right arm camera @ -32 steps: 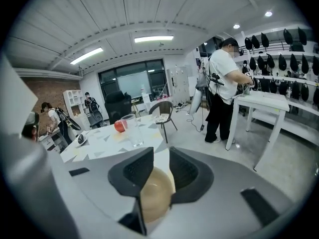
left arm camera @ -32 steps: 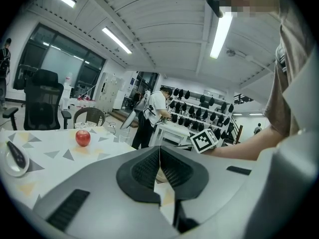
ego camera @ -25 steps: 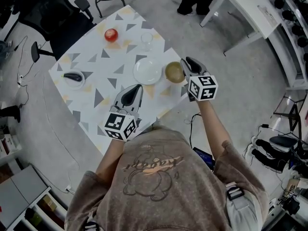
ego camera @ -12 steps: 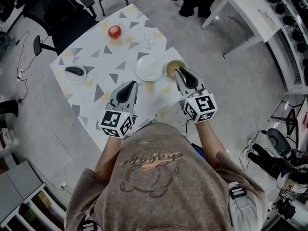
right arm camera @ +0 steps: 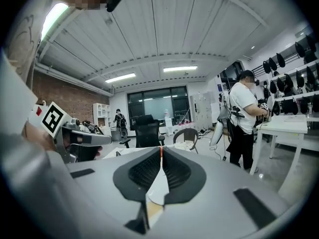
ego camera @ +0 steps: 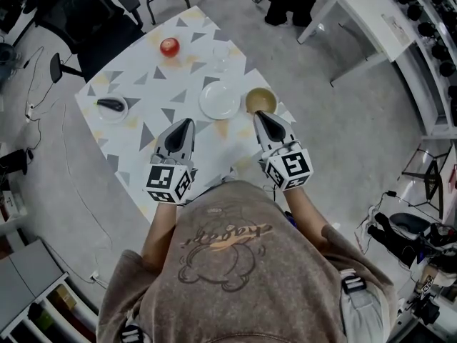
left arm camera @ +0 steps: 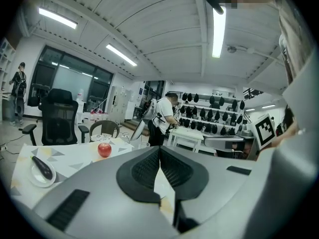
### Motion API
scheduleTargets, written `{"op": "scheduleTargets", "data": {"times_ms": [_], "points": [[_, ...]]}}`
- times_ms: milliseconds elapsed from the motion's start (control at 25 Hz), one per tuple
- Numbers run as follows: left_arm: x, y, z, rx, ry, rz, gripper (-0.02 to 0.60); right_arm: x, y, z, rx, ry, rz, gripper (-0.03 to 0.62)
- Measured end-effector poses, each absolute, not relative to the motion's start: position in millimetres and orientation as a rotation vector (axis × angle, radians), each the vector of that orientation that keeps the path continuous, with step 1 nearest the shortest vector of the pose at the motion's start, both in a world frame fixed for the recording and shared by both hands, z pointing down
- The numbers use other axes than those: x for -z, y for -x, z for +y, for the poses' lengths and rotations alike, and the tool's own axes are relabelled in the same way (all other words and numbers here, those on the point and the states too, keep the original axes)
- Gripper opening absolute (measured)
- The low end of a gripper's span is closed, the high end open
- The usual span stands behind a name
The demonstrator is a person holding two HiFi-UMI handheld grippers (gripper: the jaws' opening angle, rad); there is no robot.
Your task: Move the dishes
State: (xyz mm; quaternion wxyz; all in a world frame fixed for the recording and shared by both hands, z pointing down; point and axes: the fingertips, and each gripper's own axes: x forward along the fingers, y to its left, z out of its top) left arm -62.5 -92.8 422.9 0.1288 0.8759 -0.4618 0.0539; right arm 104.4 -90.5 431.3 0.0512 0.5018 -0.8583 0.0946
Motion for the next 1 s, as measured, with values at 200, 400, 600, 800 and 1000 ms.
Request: {"op": "scheduleTargets", "data": {"times_ms": [200,400,600,800,1000], "points": [[-425,64,-96,-0.157,-2.549,-1.359,0.020,-439,-102,-91,-0.301,-1.535,-2.603,0.006],[-428,64,-95,-0.155,-2.539,-1.361,0.020,-442,-104,-93,-0.304,-1.558,-2.595,0.005],[-427,63,-94,-0.144,-2.530,-1.360,0.020,-441,-102,-94,-0.304,-1.562,-2.599,0.003],[-426,63,-93,-0.138,-2.524,-1.359,0.020,-443,-100,-91,-0.308,-1.554,-2.592,0.005],[-427,64,-91,-0.139,-2.521,-1.350,0.020,-445,-99,-90,-0.313,-1.551,-2.585,0.005]]}}
